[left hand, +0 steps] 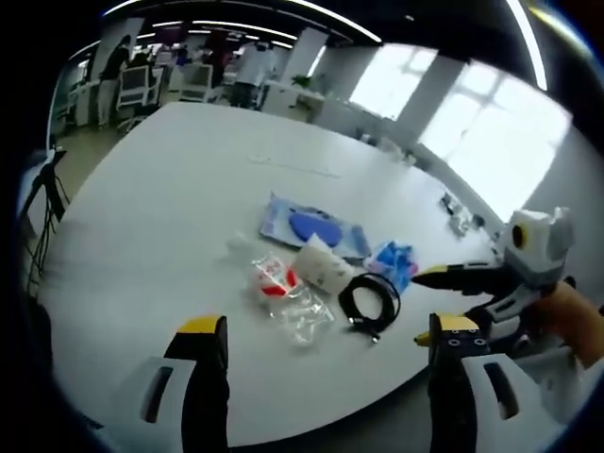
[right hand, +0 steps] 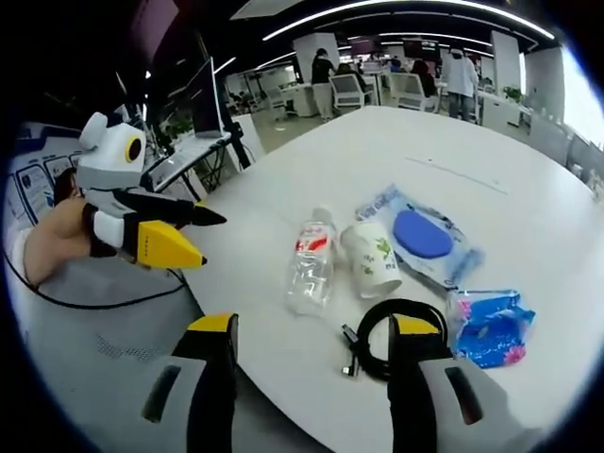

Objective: Arrange the tabletop items into an orderly group along one side of the table until the central work area is clear of visible clutter.

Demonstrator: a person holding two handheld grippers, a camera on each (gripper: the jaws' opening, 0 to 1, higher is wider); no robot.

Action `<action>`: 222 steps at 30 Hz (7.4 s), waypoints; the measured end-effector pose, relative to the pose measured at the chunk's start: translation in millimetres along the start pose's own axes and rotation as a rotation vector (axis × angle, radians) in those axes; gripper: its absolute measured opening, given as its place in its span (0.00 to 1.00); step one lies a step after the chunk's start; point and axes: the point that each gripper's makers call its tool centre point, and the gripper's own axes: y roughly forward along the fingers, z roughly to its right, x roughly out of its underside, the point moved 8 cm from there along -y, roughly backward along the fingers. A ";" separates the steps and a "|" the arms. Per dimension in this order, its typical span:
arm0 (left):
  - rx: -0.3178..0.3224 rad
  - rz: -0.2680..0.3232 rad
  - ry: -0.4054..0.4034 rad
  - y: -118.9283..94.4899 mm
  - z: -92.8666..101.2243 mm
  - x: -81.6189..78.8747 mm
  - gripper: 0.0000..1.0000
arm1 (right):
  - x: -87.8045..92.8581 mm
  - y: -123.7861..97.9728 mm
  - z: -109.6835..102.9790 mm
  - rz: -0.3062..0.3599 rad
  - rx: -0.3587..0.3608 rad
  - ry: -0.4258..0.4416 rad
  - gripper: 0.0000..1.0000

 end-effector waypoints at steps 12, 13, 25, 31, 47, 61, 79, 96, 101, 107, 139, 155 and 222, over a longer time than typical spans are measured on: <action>-0.012 -0.003 -0.015 0.6 -3.9 0.7 0.83 | -10.5 29.9 -10.9 -0.020 -0.049 -0.007 0.60; -0.012 -0.004 -0.017 0.7 -4.0 0.9 0.83 | -12.3 33.5 -12.8 -0.028 -0.054 -0.019 0.60; -0.018 -0.010 -0.040 2.6 -11.3 3.1 0.83 | -22.7 64.4 -19.0 -0.070 -0.084 -0.034 0.58; -0.027 -0.002 -0.076 1.3 -15.1 4.3 0.83 | -20.2 75.8 -17.0 -0.082 -0.089 -0.019 0.58; -0.032 0.000 -0.289 8.1 -39.8 -17.3 0.80 | -17.2 105.6 -20.5 -0.112 -0.104 0.025 0.58; -0.023 -0.026 -0.330 27.3 -42.4 -33.0 0.79 | -26.2 121.4 -18.6 -0.107 -0.037 -0.010 0.58; -0.042 -0.011 -0.470 43.6 -56.7 -45.7 0.78 | -28.4 152.5 -7.9 -0.107 0.059 -0.073 0.56; -0.035 -0.033 -0.523 48.1 -58.0 -33.1 0.78 | -18.2 164.2 -5.1 -0.135 0.126 -0.159 0.37; -0.011 -0.024 -0.547 44.2 -58.5 -31.5 0.77 | -16.7 160.4 -1.7 -0.051 0.113 -0.049 0.33; 0.019 -0.006 -0.551 47.6 -64.7 -31.3 0.77 | -18.9 147.5 -3.0 0.038 0.067 0.043 0.32; 0.100 0.124 -0.461 71.9 -61.5 -75.6 0.52 | -74.5 92.2 -38.2 0.258 -0.005 0.032 0.33; 0.176 0.142 -0.217 48.0 -53.6 -97.1 0.37 | -80.6 89.4 -45.9 0.240 -0.034 -0.158 0.36; 0.229 0.410 0.505 -39.9 -17.5 -127.8 0.72 | -142.9 78.2 -45.3 0.531 -0.634 -0.356 0.37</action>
